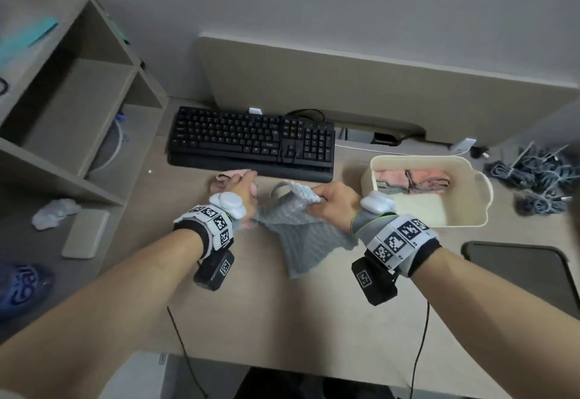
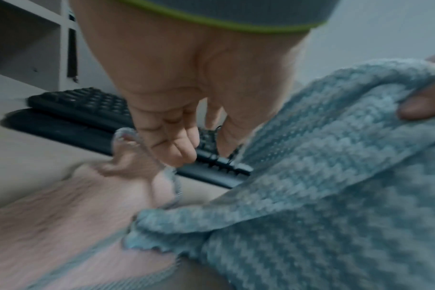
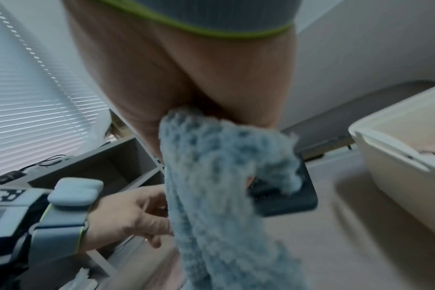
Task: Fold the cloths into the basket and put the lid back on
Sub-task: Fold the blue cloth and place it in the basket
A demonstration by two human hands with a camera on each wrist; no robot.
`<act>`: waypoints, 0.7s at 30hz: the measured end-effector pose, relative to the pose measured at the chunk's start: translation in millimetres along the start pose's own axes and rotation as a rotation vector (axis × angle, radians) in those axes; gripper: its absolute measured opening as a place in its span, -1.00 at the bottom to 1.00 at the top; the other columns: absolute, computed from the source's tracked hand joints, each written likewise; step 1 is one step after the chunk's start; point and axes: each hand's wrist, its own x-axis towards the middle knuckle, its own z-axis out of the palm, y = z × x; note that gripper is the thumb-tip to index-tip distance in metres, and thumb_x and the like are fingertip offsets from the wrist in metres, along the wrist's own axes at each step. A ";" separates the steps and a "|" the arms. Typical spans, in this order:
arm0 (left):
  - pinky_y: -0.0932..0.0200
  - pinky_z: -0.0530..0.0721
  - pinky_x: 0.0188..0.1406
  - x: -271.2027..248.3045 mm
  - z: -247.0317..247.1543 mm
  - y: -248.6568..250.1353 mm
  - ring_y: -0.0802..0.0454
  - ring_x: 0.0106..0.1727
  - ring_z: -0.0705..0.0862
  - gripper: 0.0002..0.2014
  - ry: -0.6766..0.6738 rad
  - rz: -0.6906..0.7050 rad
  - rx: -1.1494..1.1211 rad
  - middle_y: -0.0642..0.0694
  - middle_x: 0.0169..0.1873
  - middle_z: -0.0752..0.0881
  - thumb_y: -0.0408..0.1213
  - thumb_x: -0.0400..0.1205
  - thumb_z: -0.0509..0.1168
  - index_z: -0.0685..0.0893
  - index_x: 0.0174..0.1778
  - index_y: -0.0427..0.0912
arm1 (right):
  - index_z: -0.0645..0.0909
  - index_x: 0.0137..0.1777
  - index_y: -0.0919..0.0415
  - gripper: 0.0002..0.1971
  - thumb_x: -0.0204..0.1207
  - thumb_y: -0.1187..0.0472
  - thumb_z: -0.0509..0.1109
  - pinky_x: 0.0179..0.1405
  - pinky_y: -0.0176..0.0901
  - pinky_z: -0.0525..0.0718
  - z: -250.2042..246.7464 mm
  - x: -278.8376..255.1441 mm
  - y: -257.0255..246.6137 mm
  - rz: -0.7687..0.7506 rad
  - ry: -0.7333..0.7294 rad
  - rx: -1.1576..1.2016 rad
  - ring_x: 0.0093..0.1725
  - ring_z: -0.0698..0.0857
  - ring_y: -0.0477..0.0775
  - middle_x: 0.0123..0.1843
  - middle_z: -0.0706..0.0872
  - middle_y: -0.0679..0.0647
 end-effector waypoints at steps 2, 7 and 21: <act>-0.14 0.52 0.38 -6.0 -9.0 22.1 -0.21 0.40 0.50 -0.21 -0.025 0.115 -0.011 -0.15 0.44 0.40 -0.38 0.43 0.30 0.20 0.59 0.09 | 0.74 -0.20 0.20 -0.91 0.48 0.32 0.41 -0.36 -0.27 0.45 -12.7 -3.7 -8.9 -0.049 -0.003 -0.046 -0.34 0.53 -0.06 -0.40 0.60 -0.06; 0.06 0.56 0.19 -23.8 -14.4 75.0 -0.18 0.24 0.63 -0.68 -0.056 0.107 0.183 -0.19 0.21 0.65 -0.30 0.57 0.28 0.59 0.26 -0.19 | 0.71 -0.35 0.12 -0.82 0.44 0.34 0.40 -0.41 -0.38 0.49 -40.0 -14.1 -20.7 -0.144 -0.004 -0.043 -0.47 0.52 -0.27 -0.49 0.59 -0.18; -0.03 0.61 0.13 -60.3 -52.6 37.4 -0.25 0.04 0.69 -0.87 0.172 -0.153 0.088 -0.29 0.06 0.76 -0.38 0.57 0.25 0.71 -0.12 -0.25 | 0.49 -0.28 0.13 -0.83 0.51 0.24 0.38 -0.24 -0.15 0.45 -65.4 -16.2 5.6 0.003 0.036 -0.327 -0.18 0.59 0.15 -0.21 0.62 0.11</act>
